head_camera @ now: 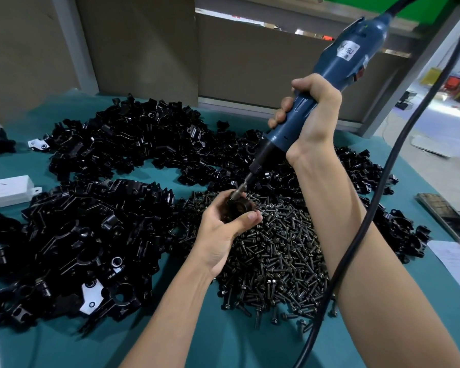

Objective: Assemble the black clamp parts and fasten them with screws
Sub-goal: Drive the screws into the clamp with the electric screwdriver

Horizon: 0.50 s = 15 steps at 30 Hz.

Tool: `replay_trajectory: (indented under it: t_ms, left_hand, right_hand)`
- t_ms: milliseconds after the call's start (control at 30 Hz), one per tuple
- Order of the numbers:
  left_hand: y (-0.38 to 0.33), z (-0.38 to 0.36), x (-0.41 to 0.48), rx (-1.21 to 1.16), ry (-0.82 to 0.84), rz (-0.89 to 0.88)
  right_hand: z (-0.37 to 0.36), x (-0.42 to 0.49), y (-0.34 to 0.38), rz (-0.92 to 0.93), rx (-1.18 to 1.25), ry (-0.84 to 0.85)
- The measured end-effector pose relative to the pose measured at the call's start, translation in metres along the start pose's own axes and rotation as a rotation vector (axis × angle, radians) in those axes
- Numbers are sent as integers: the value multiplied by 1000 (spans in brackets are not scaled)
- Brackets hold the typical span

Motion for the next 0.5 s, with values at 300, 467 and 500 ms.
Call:
replay_trajectory:
  t_ms: [300, 467, 500]
  left_hand:
    - [3, -8, -2, 108, 62, 48]
    - [0, -4, 0, -64, 6, 53]
    - [-1, -3, -1, -129, 0, 51]
  right_hand:
    - [-27, -25, 26, -87, 248, 600]
    - [-26, -26, 53, 61, 110, 560]
    - [-21, -25, 57, 94, 91, 490]
Point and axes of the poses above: each hand's wrist, its own x-axis towards the middle knuckle, its own z-axis out of the back of the hand, y = z × x, the point moved 6 cm from there along x, towards the middle knuckle, and after that the axes turned 6 degrees about y, right-handed, at the moved point
